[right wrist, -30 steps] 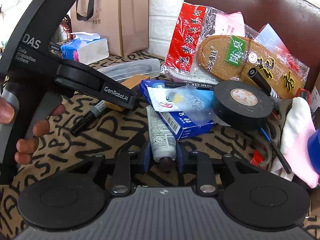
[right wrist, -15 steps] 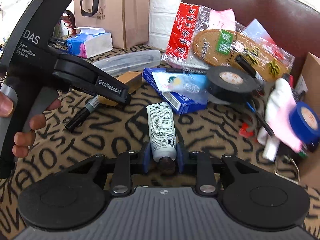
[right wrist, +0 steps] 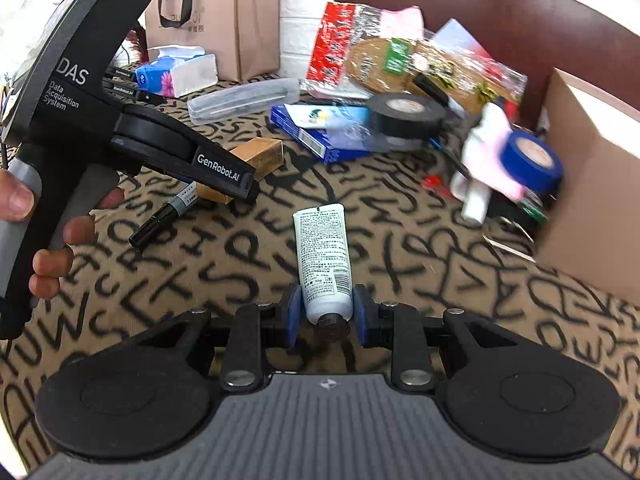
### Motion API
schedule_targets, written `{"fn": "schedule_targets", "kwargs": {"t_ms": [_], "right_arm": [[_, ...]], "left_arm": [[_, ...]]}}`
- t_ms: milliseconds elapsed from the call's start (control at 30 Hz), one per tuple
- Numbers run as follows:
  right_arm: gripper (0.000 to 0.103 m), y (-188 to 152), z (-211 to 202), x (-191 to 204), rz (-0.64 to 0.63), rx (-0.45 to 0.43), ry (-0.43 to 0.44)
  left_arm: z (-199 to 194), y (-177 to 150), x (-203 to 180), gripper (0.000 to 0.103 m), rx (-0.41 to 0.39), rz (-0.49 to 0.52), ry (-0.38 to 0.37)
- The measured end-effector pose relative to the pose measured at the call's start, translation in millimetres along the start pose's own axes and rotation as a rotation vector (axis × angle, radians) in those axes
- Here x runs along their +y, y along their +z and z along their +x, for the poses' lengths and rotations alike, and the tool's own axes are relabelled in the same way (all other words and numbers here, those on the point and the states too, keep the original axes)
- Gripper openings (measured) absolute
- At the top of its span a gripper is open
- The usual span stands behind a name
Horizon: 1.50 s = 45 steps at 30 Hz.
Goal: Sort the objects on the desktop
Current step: 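Lift the tan box and marker in the left tool while the right tool lifts the white tube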
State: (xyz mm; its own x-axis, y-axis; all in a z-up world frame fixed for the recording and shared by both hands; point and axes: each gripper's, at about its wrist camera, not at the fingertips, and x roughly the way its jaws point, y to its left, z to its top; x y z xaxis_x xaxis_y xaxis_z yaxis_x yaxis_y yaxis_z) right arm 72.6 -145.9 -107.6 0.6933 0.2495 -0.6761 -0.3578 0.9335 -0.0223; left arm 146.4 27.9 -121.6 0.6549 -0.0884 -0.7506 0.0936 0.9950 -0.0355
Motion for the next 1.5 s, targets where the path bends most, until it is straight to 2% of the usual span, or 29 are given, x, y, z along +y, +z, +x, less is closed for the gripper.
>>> {"fn": "schedule_targets", "kwargs": {"t_ms": [300, 400, 500, 567, 700, 767, 833, 900, 933, 967, 1033, 1200, 1267, 1500], "right_arm": [[0.031, -40, -43, -22, 0.073, 0.016, -0.064], [0.031, -50, -53, -29, 0.096, 0.011, -0.079], [0.037, -53, -55, -33, 0.109, 0.002, -0.087], [0.037, -53, -54, -33, 0.109, -0.002, -0.085], [0.037, -49, -49, -34, 0.112, -0.008, -0.080], [0.037, -47, -47, -34, 0.114, -0.009, -0.077], [0.038, -46, -45, -34, 0.113, -0.009, -0.075], [0.038, -45, -43, -34, 0.113, -0.009, -0.075], [0.038, -44, -42, -34, 0.113, -0.009, -0.074], [0.038, -44, -41, -35, 0.113, -0.009, -0.074], [0.038, -43, -40, -34, 0.114, -0.011, -0.073], [0.038, -41, -37, -35, 0.117, -0.013, -0.068], [0.038, -41, -37, -36, 0.116, -0.014, -0.062], [0.034, -41, -41, -39, 0.121, -0.022, -0.047]], "left_arm": [[-18, -19, -46, 0.049, 0.022, 0.072, -0.093], [-21, -24, -62, 0.049, 0.019, 0.095, -0.096], [-20, -24, -69, 0.050, 0.020, 0.101, -0.088], [-20, -23, -70, 0.064, 0.023, 0.095, -0.094], [-17, -20, -70, 0.065, 0.024, 0.085, -0.094], [-15, -20, -68, 0.071, 0.024, 0.082, -0.089], [-13, -19, -65, 0.072, 0.030, 0.065, -0.093], [-12, -17, -63, 0.071, 0.035, 0.063, -0.101], [-12, -16, -64, 0.062, 0.034, 0.071, -0.101], [-11, -15, -65, 0.060, 0.034, 0.077, -0.102], [-9, -13, -68, 0.066, 0.038, 0.080, -0.092], [-4, -7, -69, 0.067, 0.045, 0.069, -0.086], [-5, -7, -70, 0.050, 0.047, 0.078, -0.086], [-13, -6, -77, 0.049, 0.048, 0.089, -0.096]]}}
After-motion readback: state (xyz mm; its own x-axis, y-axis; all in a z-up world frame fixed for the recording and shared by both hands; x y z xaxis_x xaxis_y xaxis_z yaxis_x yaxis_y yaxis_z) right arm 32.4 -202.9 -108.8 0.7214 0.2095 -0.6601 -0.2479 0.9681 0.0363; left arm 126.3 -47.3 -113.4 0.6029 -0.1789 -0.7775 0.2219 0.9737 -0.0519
